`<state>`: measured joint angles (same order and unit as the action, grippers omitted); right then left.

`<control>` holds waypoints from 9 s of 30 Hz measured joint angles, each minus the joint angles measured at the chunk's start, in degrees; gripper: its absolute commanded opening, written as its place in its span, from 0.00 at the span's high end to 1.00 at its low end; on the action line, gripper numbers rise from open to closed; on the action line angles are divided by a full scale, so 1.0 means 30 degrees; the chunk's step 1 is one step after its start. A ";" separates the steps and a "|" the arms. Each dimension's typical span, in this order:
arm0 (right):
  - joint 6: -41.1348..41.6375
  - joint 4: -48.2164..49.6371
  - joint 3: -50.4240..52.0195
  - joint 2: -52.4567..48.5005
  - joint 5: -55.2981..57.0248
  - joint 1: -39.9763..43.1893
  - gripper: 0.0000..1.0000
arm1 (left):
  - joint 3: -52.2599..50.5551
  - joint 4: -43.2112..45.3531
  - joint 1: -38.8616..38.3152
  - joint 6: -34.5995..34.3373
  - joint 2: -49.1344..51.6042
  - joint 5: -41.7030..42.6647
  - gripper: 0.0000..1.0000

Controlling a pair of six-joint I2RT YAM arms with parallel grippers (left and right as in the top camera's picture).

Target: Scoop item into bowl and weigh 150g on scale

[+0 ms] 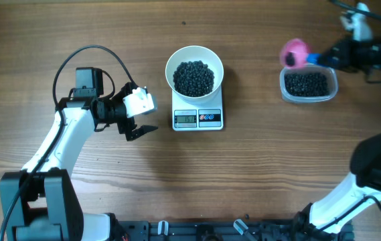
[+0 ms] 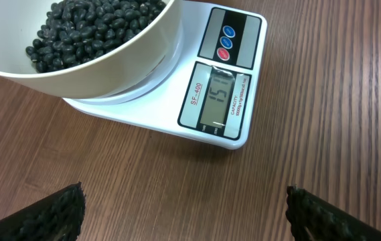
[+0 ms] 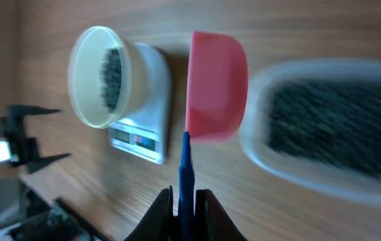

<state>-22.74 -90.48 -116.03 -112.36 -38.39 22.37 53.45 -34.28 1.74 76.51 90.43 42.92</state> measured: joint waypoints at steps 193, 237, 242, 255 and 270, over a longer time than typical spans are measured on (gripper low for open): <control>1.5103 0.2776 0.1042 0.1464 1.4936 -0.7235 0.96 | 0.0000 0.0007 0.0000 0.0000 0.0000 0.0000 0.00; 0.6965 0.5486 0.5530 0.0576 1.1009 -0.5136 0.96 | 0.0000 0.0007 0.0000 0.0000 0.0000 0.0000 0.00; 0.6943 0.4415 0.4830 0.0568 1.0207 -0.3585 0.96 | 0.0000 0.0007 0.0000 -0.0007 0.0000 0.0000 0.00; 0.4532 0.4022 0.3985 0.1384 0.4350 -0.1545 0.96 | 0.0000 0.0007 0.0000 0.0000 0.0000 0.0000 0.00; 0.6171 0.8153 0.3934 0.3497 0.2630 -0.8706 0.96 | 0.0000 0.0007 0.0000 -0.0007 0.0000 0.0000 0.00</control>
<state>-4.23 -66.02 -104.22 -101.86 -30.50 -3.75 53.45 -34.26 1.74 76.49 90.43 42.92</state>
